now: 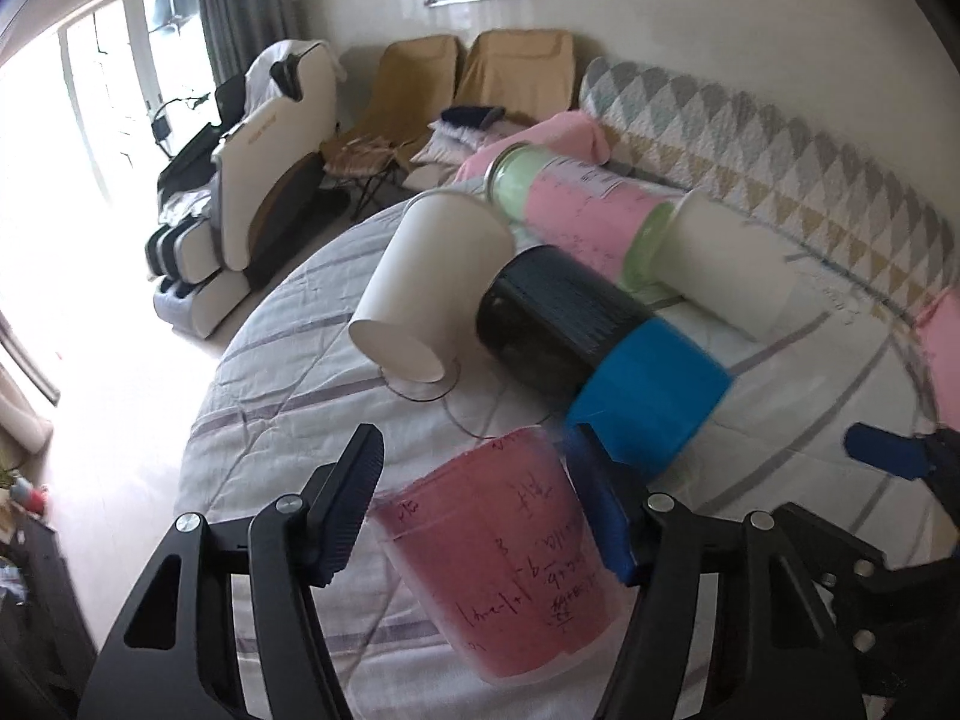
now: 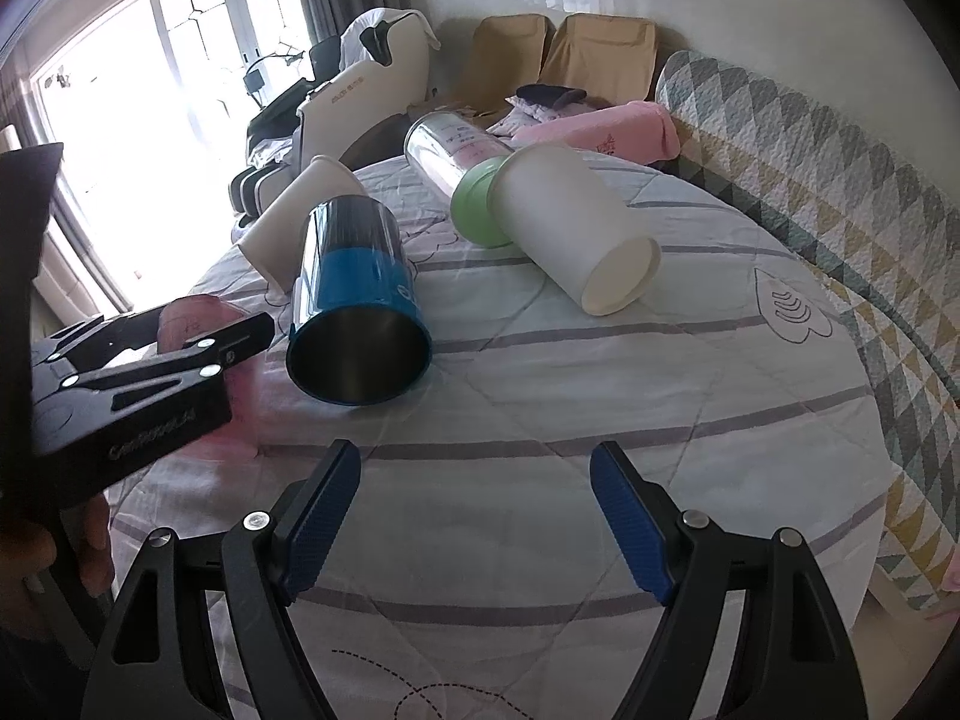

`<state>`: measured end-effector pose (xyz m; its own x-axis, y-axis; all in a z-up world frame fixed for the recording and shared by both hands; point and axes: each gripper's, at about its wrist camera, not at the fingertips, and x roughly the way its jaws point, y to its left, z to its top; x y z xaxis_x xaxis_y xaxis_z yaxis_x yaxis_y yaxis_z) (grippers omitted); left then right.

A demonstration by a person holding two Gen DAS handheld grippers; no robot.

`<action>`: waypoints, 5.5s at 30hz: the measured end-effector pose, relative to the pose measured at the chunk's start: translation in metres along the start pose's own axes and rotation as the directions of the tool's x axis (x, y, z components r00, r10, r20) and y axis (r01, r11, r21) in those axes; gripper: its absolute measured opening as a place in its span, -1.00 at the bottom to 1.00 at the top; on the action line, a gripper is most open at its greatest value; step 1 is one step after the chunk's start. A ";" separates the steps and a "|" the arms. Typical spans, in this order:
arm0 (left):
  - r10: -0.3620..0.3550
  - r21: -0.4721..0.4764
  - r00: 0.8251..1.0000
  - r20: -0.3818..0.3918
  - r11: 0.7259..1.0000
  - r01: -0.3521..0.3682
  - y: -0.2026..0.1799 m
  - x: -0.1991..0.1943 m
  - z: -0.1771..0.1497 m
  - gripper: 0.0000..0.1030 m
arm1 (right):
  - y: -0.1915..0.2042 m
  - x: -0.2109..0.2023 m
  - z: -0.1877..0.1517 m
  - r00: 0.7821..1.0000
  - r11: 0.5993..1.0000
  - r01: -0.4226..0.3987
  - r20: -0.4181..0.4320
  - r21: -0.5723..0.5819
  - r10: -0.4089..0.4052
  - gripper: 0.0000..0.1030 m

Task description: Flip cup upright

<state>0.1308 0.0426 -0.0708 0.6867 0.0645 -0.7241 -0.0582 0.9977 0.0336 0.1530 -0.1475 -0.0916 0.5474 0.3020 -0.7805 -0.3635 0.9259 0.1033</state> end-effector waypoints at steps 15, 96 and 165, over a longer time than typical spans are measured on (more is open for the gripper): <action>-0.106 0.053 0.988 0.112 0.994 0.100 -0.013 -0.032 -0.014 0.18 | -0.003 -0.003 -0.007 1.000 1.000 0.009 -0.004 0.017 -0.009 0.56; 0.013 -0.022 0.987 0.162 1.000 -0.009 -0.045 -0.144 -0.053 1.00 | 0.013 -0.126 -0.042 0.932 0.985 0.170 0.322 0.024 -0.169 0.56; 0.037 -0.014 0.988 0.152 0.999 -0.036 -0.052 -0.117 -0.053 1.00 | -0.013 -0.097 -0.039 0.961 0.993 0.103 0.254 0.057 -0.115 0.56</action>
<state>0.0146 -0.0183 -0.0244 0.7864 0.1038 -0.6089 -0.0926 0.9944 0.0500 0.0754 -0.1974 -0.0411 0.7586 0.2416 -0.6051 -0.2616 0.9635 0.0567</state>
